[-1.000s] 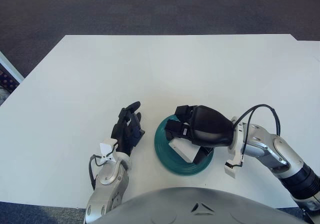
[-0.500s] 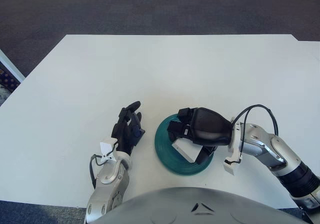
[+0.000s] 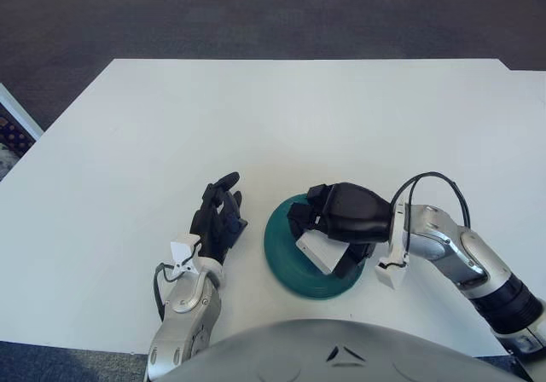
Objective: Put the charger into the plate.
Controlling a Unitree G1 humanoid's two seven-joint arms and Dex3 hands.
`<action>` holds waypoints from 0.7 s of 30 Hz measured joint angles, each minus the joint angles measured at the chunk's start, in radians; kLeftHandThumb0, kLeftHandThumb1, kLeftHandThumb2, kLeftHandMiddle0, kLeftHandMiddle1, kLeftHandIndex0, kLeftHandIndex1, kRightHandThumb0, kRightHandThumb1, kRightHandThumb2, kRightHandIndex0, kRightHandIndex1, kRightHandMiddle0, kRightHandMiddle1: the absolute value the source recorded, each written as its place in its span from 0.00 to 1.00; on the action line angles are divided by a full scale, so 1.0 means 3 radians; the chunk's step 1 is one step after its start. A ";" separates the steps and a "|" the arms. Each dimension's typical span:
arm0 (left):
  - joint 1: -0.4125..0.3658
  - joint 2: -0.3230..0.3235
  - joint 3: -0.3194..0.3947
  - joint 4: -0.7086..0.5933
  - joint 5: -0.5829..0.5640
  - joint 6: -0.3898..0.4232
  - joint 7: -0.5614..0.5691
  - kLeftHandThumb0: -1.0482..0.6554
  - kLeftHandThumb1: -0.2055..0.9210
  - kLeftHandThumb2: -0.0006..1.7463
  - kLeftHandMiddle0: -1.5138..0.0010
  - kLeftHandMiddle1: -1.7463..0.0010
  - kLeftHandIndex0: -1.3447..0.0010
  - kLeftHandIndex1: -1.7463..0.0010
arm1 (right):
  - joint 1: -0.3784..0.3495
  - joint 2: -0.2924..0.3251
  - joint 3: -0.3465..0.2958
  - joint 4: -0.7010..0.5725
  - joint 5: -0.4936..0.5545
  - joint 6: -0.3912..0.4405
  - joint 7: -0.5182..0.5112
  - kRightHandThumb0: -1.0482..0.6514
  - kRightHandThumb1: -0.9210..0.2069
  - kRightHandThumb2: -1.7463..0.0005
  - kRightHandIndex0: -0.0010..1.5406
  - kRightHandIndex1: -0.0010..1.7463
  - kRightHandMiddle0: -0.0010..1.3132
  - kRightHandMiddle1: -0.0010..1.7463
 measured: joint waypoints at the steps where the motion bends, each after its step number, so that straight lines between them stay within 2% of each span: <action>1: 0.0000 -0.0003 0.0001 0.0001 -0.0001 0.0000 0.0000 0.08 1.00 0.52 0.76 1.00 0.93 0.54 | 0.0002 -0.0001 -0.0001 -0.0015 0.0035 0.0027 0.0036 0.06 0.01 0.46 0.16 0.46 0.02 0.55; 3: 0.0000 -0.0011 0.0003 0.0002 -0.0006 0.0000 0.0000 0.09 1.00 0.52 0.77 1.00 0.95 0.55 | 0.0007 0.0005 -0.0004 -0.0029 0.0120 0.0039 0.0061 0.05 0.00 0.46 0.17 0.37 0.01 0.48; 9: 0.0004 -0.0077 0.0021 -0.0020 -0.0165 0.0049 -0.0003 0.12 1.00 0.51 0.80 1.00 0.99 0.57 | 0.0015 0.0049 -0.0052 -0.0038 0.0254 -0.0071 -0.0001 0.04 0.00 0.46 0.20 0.18 0.00 0.36; 15: 0.0007 -0.0126 0.0056 -0.0027 -0.0417 0.0127 -0.0041 0.13 1.00 0.51 0.81 1.00 1.00 0.59 | 0.0010 0.0087 -0.0079 -0.0021 0.0312 -0.0195 -0.0091 0.05 0.00 0.44 0.23 0.11 0.00 0.34; 21: -0.0010 -0.0116 0.0081 -0.0014 -0.0475 0.0130 -0.0052 0.13 1.00 0.51 0.81 1.00 1.00 0.59 | 0.0010 0.0088 -0.0107 0.0036 0.0300 -0.0259 -0.0108 0.05 0.00 0.42 0.25 0.06 0.00 0.33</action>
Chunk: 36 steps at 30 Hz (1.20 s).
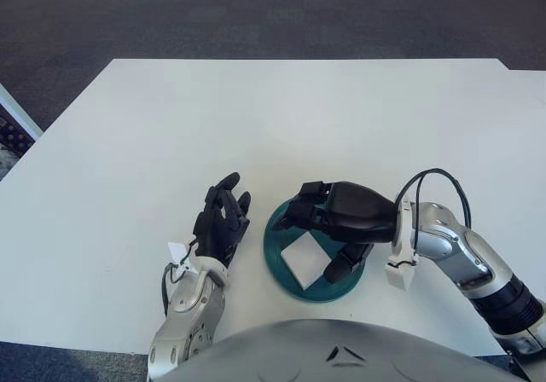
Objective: Put the charger into the plate.
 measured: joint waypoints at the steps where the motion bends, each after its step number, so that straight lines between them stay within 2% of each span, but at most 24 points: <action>1: -0.0005 0.0003 0.0001 0.0004 -0.0004 -0.0001 0.0000 0.13 1.00 0.51 0.81 1.00 1.00 0.59 | 0.0000 0.0000 -0.0005 0.0009 -0.0001 -0.0005 0.0000 0.05 0.00 0.42 0.25 0.06 0.00 0.33; 13: -0.0042 0.0018 -0.0033 0.0064 0.0047 -0.0080 0.0056 0.14 1.00 0.50 0.78 0.99 1.00 0.58 | 0.0027 0.0015 -0.0081 0.0081 0.0002 0.0048 -0.0029 0.03 0.00 0.43 0.26 0.04 0.00 0.30; 18: -0.0054 0.0035 -0.0064 0.0101 0.0136 -0.0155 0.0070 0.13 1.00 0.51 0.77 0.99 1.00 0.61 | 0.0141 0.0056 -0.0174 0.0042 0.0212 0.0388 0.0019 0.04 0.00 0.44 0.24 0.03 0.00 0.28; 22: -0.0082 0.0109 -0.0127 0.0118 0.0328 -0.0198 0.0070 0.12 1.00 0.53 0.78 0.99 1.00 0.62 | 0.0138 0.0174 -0.0351 0.0081 0.0626 0.0863 0.0077 0.03 0.00 0.46 0.23 0.02 0.00 0.28; 24: -0.0092 0.0147 -0.0148 0.0118 0.0396 -0.0209 0.0071 0.11 1.00 0.54 0.76 0.99 0.99 0.59 | 0.0093 0.0260 -0.0480 0.0145 0.0810 0.1119 0.0065 0.03 0.00 0.48 0.23 0.01 0.00 0.30; 31: -0.0086 0.0180 -0.0181 0.0113 0.0504 -0.0228 0.0073 0.08 1.00 0.55 0.75 0.99 0.96 0.56 | -0.0008 0.0901 -0.1072 0.0887 0.1581 0.1812 -0.0440 0.06 0.00 0.52 0.23 0.01 0.00 0.35; 36: -0.0045 0.0178 -0.0174 0.0067 0.0503 -0.0226 0.0073 0.07 1.00 0.55 0.76 1.00 0.97 0.57 | 0.0297 0.1480 -0.1513 0.0734 0.2237 0.2544 -0.0992 0.06 0.00 0.53 0.20 0.00 0.00 0.32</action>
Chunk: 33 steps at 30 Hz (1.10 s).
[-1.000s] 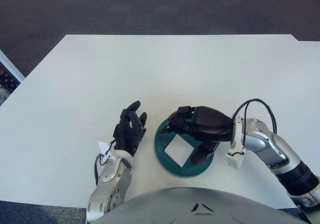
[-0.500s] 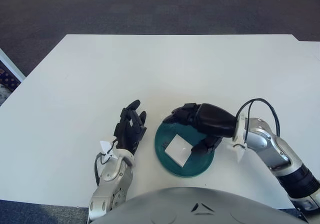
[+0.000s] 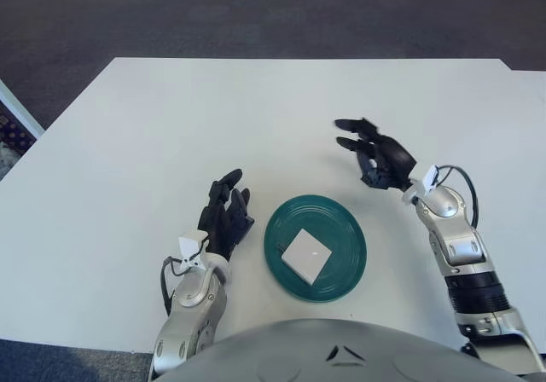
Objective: Put the charger into the plate.
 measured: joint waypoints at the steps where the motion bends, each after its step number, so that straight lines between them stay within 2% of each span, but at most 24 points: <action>1: 0.0006 0.0000 0.0003 -0.0003 -0.0001 0.0003 0.0000 0.07 1.00 0.55 0.76 1.00 0.97 0.57 | 0.0067 0.0089 -0.0063 -0.0036 0.0116 0.0079 -0.0053 0.06 0.00 0.53 0.20 0.00 0.00 0.32; 7: 0.0071 -0.0035 0.0068 -0.0024 -0.0087 0.0034 0.0000 0.07 1.00 0.54 0.76 1.00 0.98 0.57 | 0.0589 0.0537 -0.0489 -0.0218 0.0966 0.0565 -0.0282 0.04 0.00 0.54 0.18 0.00 0.00 0.30; 9: 0.0110 -0.0051 0.0098 -0.0028 -0.0129 0.0015 -0.0004 0.06 1.00 0.54 0.76 1.00 0.97 0.57 | 0.0713 0.0582 -0.0538 -0.0324 0.1053 0.0615 -0.0303 0.04 0.00 0.54 0.18 0.00 0.00 0.31; 12: 0.0172 -0.0069 0.0134 -0.0019 -0.0202 -0.0042 -0.0033 0.06 1.00 0.53 0.75 1.00 0.96 0.56 | 0.0831 0.0572 -0.0522 -0.0451 0.1007 0.0616 -0.0355 0.03 0.00 0.53 0.19 0.01 0.00 0.32; 19: 0.0281 -0.0093 0.0190 0.0048 -0.0321 -0.0280 -0.0133 0.05 1.00 0.53 0.77 1.00 0.95 0.56 | 0.0989 0.0458 -0.0317 -0.0593 0.0650 0.0440 -0.0381 0.04 0.00 0.51 0.21 0.01 0.00 0.33; 33: 0.0359 -0.0108 0.0213 0.0150 -0.0340 -0.0513 -0.0173 0.04 1.00 0.54 0.78 1.00 0.95 0.58 | 0.1254 0.0343 0.0024 -0.0483 0.0221 -0.0181 -0.0146 0.06 0.00 0.49 0.20 0.00 0.00 0.34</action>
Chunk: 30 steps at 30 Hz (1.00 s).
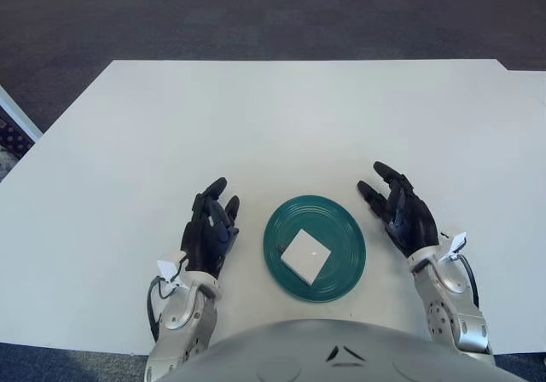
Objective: Put the charger into the plate.
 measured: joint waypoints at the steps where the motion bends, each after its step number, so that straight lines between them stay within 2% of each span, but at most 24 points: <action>1: 0.0003 0.0000 -0.0002 0.0002 0.0003 -0.0004 0.0000 0.04 1.00 0.54 0.78 1.00 0.95 0.58 | 0.0011 -0.0002 0.0011 0.0009 -0.0014 -0.0028 0.0004 0.06 0.00 0.49 0.20 0.00 0.00 0.34; 9: 0.0026 0.0008 -0.0015 0.0042 0.0018 -0.0092 -0.0003 0.03 1.00 0.54 0.79 1.00 0.94 0.57 | 0.0051 -0.0040 0.0051 0.0069 -0.0060 -0.0176 0.0038 0.07 0.00 0.48 0.20 0.00 0.00 0.33; 15: 0.0030 0.0021 -0.0038 0.0103 0.0049 -0.0188 -0.0007 0.02 1.00 0.54 0.77 0.99 0.89 0.56 | 0.0042 -0.0048 0.0088 0.0143 -0.0064 -0.0249 0.0060 0.08 0.00 0.48 0.21 0.00 0.00 0.31; 21: 0.0018 0.0044 -0.0043 0.0208 0.0093 -0.0352 -0.0043 0.02 1.00 0.53 0.78 1.00 0.91 0.56 | -0.0014 -0.0059 0.0113 0.0277 -0.0136 -0.0361 0.0077 0.09 0.00 0.48 0.19 0.00 0.00 0.30; 30: -0.0029 0.0045 -0.0043 0.0398 0.0126 -0.0567 -0.0112 0.03 1.00 0.53 0.78 1.00 0.90 0.56 | -0.0227 -0.0157 0.0153 0.0724 -0.0536 -0.0826 0.0003 0.11 0.00 0.49 0.09 0.00 0.00 0.22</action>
